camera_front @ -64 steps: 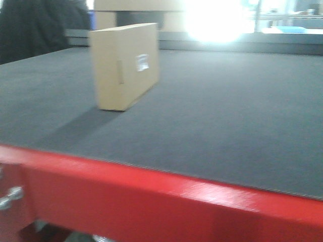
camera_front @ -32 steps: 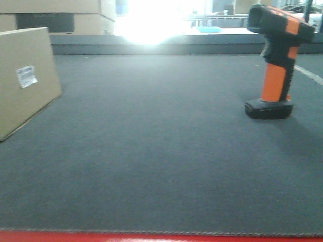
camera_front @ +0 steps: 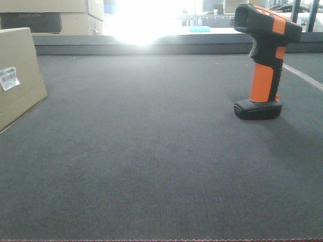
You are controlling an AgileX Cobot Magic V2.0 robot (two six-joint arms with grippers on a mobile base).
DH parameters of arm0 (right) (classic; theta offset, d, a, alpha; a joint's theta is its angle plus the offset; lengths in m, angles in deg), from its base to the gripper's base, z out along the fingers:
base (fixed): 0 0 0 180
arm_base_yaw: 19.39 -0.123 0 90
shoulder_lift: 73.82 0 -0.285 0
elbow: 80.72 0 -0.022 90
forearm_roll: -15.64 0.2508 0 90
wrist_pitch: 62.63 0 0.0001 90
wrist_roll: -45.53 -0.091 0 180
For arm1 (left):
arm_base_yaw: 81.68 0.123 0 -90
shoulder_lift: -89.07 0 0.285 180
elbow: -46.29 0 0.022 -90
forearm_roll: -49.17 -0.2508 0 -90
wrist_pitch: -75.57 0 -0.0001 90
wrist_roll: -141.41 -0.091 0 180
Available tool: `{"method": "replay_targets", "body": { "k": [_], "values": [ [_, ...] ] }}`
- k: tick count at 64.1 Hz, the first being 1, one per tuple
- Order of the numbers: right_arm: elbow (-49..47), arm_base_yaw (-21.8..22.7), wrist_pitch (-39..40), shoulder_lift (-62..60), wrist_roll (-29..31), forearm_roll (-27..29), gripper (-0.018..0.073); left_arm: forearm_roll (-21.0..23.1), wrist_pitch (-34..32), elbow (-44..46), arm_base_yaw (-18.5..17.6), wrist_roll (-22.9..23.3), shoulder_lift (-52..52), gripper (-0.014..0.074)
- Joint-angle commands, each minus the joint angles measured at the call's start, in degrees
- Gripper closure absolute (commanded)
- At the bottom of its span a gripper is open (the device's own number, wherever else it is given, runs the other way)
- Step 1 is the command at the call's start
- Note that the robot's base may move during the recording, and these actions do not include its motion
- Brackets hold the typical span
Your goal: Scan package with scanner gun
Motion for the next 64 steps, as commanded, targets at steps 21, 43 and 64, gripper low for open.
{"method": "replay_targets", "body": {
  "k": [21, 43, 64],
  "values": [
    [-0.06, 0.23, 0.94, -0.21, -0.03, -0.36, 0.0712, -0.07, -0.96, 0.21, -0.15, 0.01, -0.24, 0.0707],
    [-0.06, 0.23, 0.94, -0.21, -0.03, -0.36, 0.0712, -0.07, -0.96, 0.21, -0.15, 0.01, -0.24, 0.0707],
    [-0.06, 0.24, 4.88, -0.21, -0.03, -0.36, 0.0712, -0.35, -1.07, 0.21, -0.15, 0.01, -0.24, 0.0707]
  ]
}}
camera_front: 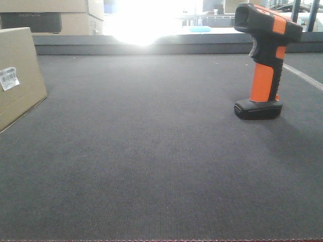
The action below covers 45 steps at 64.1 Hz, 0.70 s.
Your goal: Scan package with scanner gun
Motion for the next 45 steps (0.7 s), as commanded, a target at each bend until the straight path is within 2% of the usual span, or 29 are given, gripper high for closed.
{"method": "replay_targets", "body": {
  "k": [1, 22, 33, 40, 45],
  "values": [
    [-0.06, 0.24, 3.39, -0.21, -0.03, -0.36, 0.0712, -0.18, -1.07, 0.21, -0.15, 0.01, -0.24, 0.0707],
    [-0.06, 0.24, 6.32, -0.21, -0.03, -0.36, 0.0712, -0.18, -8.03, 0.21, -0.15, 0.01, -0.24, 0.0707],
    [-1.15, 0.24, 10.17, -0.21, -0.03, 0.31, 0.0712, -0.18, -19.22, 0.34, -0.15, 0.01, -0.24, 0.0707],
    [-8.01, 0.24, 4.77, -0.21, -0.03, 0.31, 0.0712, -0.18, -14.51, 7.12, -0.15, 0.01, -0.24, 0.0707],
    [-14.12, 0.24, -0.95, -0.21, -0.03, 0.31, 0.0712, -0.18, -6.71, 14.73, -0.15, 0.01, 0.22, 0.0707]
  ]
}}
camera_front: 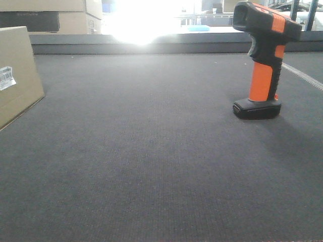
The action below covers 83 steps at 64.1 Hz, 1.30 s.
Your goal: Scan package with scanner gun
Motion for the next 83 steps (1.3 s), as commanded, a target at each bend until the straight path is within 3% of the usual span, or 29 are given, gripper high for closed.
{"method": "replay_targets", "body": {
  "k": [1, 10, 17, 25, 28, 33, 35, 40, 50, 68, 83],
  "values": [
    [-6.14, 0.24, -4.17, -0.12, -0.03, 0.21, 0.0712, -0.18, 5.35, 7.24, -0.15, 0.01, 0.90, 0.0707],
    [-13.63, 0.24, -7.89, 5.55, -0.03, 0.21, 0.0706, -0.18, 16.27, 19.87, -0.26, 0.01, 8.07, 0.0705],
    [-17.88, 0.24, -7.89, 11.38, -0.03, 0.21, 0.0564, -0.18, 19.06, 26.61, -0.26, 0.01, 13.85, 0.0615],
    [-20.53, 0.24, -7.24, 17.28, -0.03, 0.21, 0.0283, -0.18, 19.34, 30.50, -0.26, 0.01, 19.27, 0.0349],
    [-20.79, 0.24, -6.25, 20.01, -0.03, 0.21, 0.0153, -0.18, 19.24, 31.05, -0.26, 0.01, 21.49, 0.0154],
    [-20.79, 0.05, -5.81, 22.57, -0.03, 0.21, 0.0019, 0.69, 18.90, 31.13, -0.26, 0.01, 23.53, -0.0032],
    [-20.79, 0.05, -5.81, 23.40, -0.03, 0.21, -0.0017, 2.20, 19.02, 31.13, -0.37, 0.01, 24.14, -0.0009],
    [-20.79, -0.53, -4.81, 24.65, -0.03, 0.21, -0.0006, 3.75, 20.48, 31.43, -1.43, 0.01, 25.35, 0.0046],
    [-20.79, -1.79, -1.73, 26.18, -0.03, 0.21, -0.0001, 4.18, 33.01, 36.90, -2.48, 0.01, 32.22, 0.0057],
    [-20.79, -2.82, -1.72, 26.72, -0.03, 0.21, -0.0001, 4.18, 53.98, 57.06, -2.48, 0.01, 53.25, 0.0057],
    [-20.79, -2.84, -2.17, 26.72, -0.03, 0.21, -0.0001, 4.04, 68.65, 75.31, 1.23, -2.03, 73.57, 0.0057]
  ]
}}
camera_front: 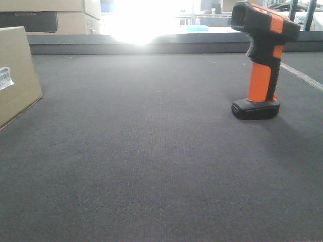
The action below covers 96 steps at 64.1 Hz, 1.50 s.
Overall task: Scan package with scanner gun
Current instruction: 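Close the left gripper on the tan cardboard box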
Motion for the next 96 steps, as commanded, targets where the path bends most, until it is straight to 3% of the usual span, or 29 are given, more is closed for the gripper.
{"method": "replay_targets", "body": {
  "k": [1, 14, 41, 63, 70, 79, 82, 91, 96],
  "values": [
    [-0.48, -0.12, 0.82, 0.24, -0.03, 0.21, -0.0001, 0.00, 4.37, 5.64, 1.41, -1.25, 5.87, 0.0057],
    [-0.48, -0.12, 0.44, 0.24, -0.03, 0.21, -0.0001, 0.00, 12.38, 15.91, 3.06, -4.82, 18.51, 0.0057],
    [-0.48, -0.12, -0.28, 0.24, -0.03, 0.21, -0.0001, -1.72, 11.41, 16.47, 2.95, -5.87, 30.28, 0.0057],
    [-0.48, -0.12, -0.28, 0.24, -0.03, 0.21, -0.0001, -2.47, 10.32, 16.47, 2.95, -5.87, 34.11, 0.0078],
    [-0.48, -0.12, -0.49, 0.24, -0.03, 0.21, -0.0001, -2.47, 10.57, 16.47, 2.95, -5.87, 34.11, 0.0190],
    [-0.48, -0.12, -0.49, 0.24, -0.03, 0.21, -0.0001, -2.47, 11.18, 16.47, 2.95, -5.87, 34.11, 0.0535],
    [-0.48, -0.12, -0.49, 0.24, -0.03, 0.21, -0.0001, -2.47, 11.70, 16.47, 2.95, -5.87, 34.11, 0.0690],
    [-0.48, -0.12, -0.73, 0.24, -0.03, 0.21, -0.0001, -2.47, 12.73, 16.47, 2.95, -5.87, 32.89, 0.0707],
    [-0.48, -0.12, -0.73, 0.24, -0.03, 0.21, -0.0001, -0.07, 12.73, 16.47, 2.95, -5.87, 31.44, 0.0707]
  ]
}}
